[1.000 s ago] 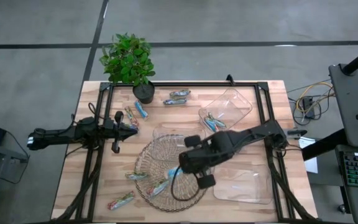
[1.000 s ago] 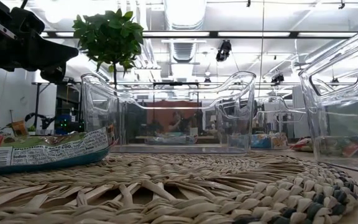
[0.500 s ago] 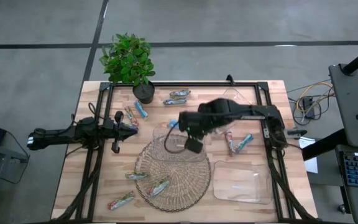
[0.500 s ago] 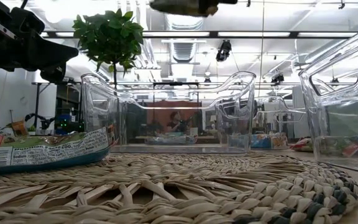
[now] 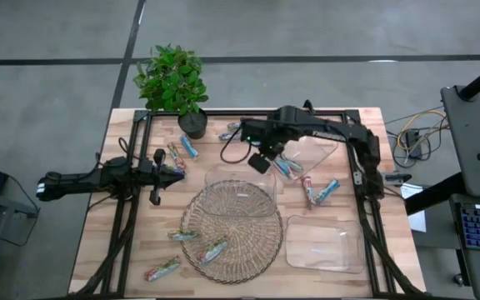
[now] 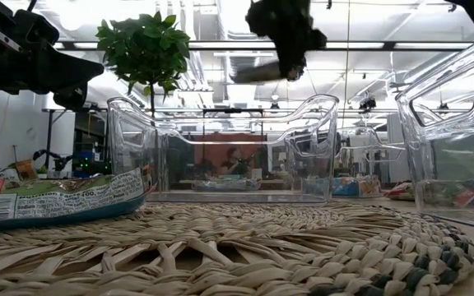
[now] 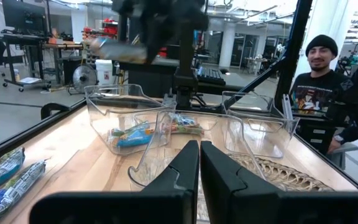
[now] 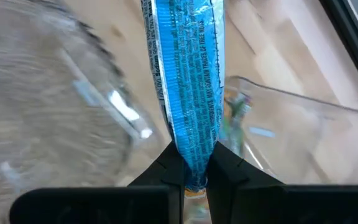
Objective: Pick and place Granola Bars by type
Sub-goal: Put the yellow granola bar into the top transparent bin
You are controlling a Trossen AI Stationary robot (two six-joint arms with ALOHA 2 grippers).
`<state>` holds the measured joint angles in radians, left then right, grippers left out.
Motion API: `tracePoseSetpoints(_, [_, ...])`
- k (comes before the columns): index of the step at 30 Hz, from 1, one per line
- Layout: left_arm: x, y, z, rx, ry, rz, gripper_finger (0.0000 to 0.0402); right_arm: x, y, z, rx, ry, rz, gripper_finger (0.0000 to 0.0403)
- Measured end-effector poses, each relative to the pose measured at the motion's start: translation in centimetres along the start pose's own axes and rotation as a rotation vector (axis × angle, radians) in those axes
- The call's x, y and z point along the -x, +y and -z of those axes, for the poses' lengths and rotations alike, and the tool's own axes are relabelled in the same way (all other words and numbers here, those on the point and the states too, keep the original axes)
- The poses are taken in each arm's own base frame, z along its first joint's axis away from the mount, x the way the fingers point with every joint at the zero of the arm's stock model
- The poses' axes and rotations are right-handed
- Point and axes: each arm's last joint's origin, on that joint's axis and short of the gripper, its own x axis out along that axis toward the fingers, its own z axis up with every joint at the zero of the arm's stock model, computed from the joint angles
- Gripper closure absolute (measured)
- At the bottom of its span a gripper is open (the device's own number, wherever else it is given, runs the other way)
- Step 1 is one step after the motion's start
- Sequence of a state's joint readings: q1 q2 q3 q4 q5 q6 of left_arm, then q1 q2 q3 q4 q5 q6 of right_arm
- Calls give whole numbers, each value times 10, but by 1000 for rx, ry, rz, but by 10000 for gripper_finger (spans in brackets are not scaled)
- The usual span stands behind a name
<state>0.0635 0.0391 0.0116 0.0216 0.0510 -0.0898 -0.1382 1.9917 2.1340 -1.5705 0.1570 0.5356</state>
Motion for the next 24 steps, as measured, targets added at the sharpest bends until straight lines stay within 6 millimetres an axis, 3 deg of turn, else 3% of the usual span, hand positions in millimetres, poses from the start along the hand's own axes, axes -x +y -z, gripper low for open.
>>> tracePoseSetpoints(6, [0,0,0,0,0,0,402,-22,-35,4,-17,54,39,379])
tracePoseSetpoints(14, [0,0,0,0,0,0,402,-35,-75,35,-68,29,28,379])
tracePoseSetpoints(24, [0,0,0,0,0,0,402,-68,-102,64,-103,83,6,379])
